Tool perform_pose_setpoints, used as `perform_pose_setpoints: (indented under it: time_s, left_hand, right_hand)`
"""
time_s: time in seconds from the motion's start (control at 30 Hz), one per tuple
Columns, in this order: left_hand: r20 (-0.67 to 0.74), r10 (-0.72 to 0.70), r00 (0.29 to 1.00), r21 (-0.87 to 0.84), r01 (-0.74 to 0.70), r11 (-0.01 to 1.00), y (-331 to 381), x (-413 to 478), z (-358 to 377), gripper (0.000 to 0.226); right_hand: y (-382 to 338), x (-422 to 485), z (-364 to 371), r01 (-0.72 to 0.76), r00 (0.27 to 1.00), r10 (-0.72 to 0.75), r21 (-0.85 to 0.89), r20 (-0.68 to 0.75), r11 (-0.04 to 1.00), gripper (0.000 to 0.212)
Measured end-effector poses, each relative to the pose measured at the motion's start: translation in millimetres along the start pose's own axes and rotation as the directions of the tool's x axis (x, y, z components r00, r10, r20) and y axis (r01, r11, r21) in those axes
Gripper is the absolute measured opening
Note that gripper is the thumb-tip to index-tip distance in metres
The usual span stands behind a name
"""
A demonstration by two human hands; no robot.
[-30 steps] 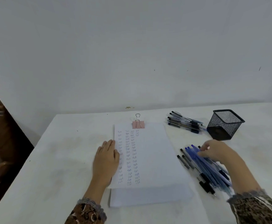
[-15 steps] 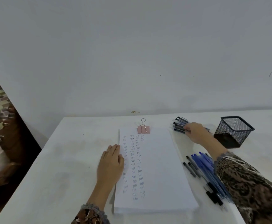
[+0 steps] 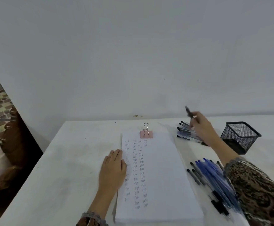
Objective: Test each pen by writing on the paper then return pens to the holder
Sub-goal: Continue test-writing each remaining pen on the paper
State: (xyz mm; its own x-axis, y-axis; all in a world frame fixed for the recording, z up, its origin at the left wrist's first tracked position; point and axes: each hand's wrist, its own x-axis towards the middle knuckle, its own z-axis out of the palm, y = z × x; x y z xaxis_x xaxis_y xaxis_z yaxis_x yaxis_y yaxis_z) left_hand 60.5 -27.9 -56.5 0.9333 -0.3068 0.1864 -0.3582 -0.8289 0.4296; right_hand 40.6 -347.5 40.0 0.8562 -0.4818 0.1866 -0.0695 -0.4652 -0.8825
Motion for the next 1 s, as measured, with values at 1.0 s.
perform_pose_setpoints:
  time_s: [1.0]
  left_hand:
    - [-0.010, 0.000, 1.000, -0.022, 0.000, 1.000, 2, -1, -2, 0.046]
  right_hand:
    - [8, -28, 122, -0.293, 0.916, 0.347, 0.924, 0.200, 0.244, 0.063]
